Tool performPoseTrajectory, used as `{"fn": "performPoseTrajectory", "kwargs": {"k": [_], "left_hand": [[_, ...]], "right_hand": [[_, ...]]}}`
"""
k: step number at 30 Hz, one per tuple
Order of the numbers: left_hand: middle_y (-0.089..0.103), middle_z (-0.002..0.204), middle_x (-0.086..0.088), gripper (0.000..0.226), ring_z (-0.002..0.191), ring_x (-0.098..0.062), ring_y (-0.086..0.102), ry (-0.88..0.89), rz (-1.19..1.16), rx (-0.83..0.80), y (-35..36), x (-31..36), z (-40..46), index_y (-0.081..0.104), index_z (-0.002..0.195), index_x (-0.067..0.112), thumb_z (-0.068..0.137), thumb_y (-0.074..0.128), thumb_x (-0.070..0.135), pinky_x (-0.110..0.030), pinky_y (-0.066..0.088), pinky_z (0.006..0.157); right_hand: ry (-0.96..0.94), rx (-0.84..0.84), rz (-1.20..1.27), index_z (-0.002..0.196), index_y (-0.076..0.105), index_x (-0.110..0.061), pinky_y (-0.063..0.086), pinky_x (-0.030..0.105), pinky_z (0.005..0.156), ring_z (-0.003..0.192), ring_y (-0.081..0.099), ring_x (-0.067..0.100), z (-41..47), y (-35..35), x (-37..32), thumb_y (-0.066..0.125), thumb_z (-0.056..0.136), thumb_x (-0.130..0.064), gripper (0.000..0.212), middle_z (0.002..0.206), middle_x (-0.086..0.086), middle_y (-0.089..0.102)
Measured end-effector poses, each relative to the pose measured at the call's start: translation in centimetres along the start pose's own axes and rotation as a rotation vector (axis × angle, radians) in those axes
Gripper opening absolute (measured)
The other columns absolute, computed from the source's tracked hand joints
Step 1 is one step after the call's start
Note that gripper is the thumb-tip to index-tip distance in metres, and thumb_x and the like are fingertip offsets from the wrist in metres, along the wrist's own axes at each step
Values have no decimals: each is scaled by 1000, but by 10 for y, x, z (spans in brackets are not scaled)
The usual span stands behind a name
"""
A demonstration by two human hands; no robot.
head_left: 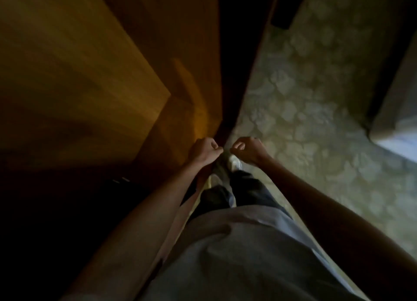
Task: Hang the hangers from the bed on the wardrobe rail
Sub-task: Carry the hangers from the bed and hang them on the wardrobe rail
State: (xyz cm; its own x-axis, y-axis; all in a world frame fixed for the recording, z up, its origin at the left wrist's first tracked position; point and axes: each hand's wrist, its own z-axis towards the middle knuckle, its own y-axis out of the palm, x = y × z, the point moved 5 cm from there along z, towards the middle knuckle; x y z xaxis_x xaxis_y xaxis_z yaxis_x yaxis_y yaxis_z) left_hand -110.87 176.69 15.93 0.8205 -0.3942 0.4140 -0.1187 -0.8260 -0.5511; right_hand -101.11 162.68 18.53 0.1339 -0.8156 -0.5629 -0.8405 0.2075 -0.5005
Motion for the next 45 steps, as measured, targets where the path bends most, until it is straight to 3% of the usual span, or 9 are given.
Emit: {"fn": "performPoseTrajectory", "kwargs": {"k": [3,8,12,21,26,30,37,41,45], "left_hand": [[76,95,-3,15,91,-22,73,58,148,-165,50,7,7,66,82,25,93,69,35,-42,59,90],[78,78,-4,16,77,-20,76,133,367,-398,133,38,2,74,86,16,94,67,28,-40,62,82],[79,80,-9,15,74,-23,77,198,550,-519,205,74,-13,75,88,11,92,63,19,-38,64,78],[77,77,-7,20,64,-17,71,475,934,-675,361,178,-73,69,73,17,92,62,14,-28,58,63],[75,77,-5,15,57,-12,66,547,1025,-698,428,230,-105,73,89,11,96,59,13,-22,52,52],[74,79,-7,17,60,-15,64,567,1067,-676,458,267,-110,74,92,7,98,58,11,-24,52,53],[73,73,-6,23,55,-14,62,462,1084,-532,489,327,-63,73,79,9,98,61,13,-22,49,49],[70,71,-3,21,52,-11,60,360,1049,-489,531,370,-43,74,87,5,100,60,14,-18,45,41],[67,67,-3,27,51,-14,58,278,1009,-488,600,433,-55,67,75,8,100,57,13,-22,45,44]], "right_hand": [[185,13,106,81,69,-25,52,31,78,90,68,19,-29,24,79,66,82,-36,11,89,-4,72],[487,142,352,93,76,-21,53,34,76,90,67,27,-108,61,201,64,85,-48,30,94,8,73],[724,255,590,85,74,-13,53,37,69,81,66,30,-184,102,276,60,85,-44,34,88,10,74],[1035,527,1144,94,76,-13,45,29,75,87,62,22,-297,193,350,62,90,-29,21,89,4,69],[1081,550,1349,82,74,-14,47,31,71,87,65,26,-315,216,380,62,88,-27,18,86,7,71],[1062,694,1405,95,77,-5,53,37,81,91,68,27,-326,180,428,63,91,-28,27,93,12,75],[939,899,1333,101,75,-10,46,27,72,88,66,20,-347,38,561,62,89,-32,29,94,4,73],[886,922,1230,102,75,-11,49,28,74,89,65,18,-368,-51,651,62,88,-29,26,94,2,72],[914,872,1186,103,76,-9,50,28,74,89,67,19,-407,-112,734,62,90,-29,27,95,4,74]]}}
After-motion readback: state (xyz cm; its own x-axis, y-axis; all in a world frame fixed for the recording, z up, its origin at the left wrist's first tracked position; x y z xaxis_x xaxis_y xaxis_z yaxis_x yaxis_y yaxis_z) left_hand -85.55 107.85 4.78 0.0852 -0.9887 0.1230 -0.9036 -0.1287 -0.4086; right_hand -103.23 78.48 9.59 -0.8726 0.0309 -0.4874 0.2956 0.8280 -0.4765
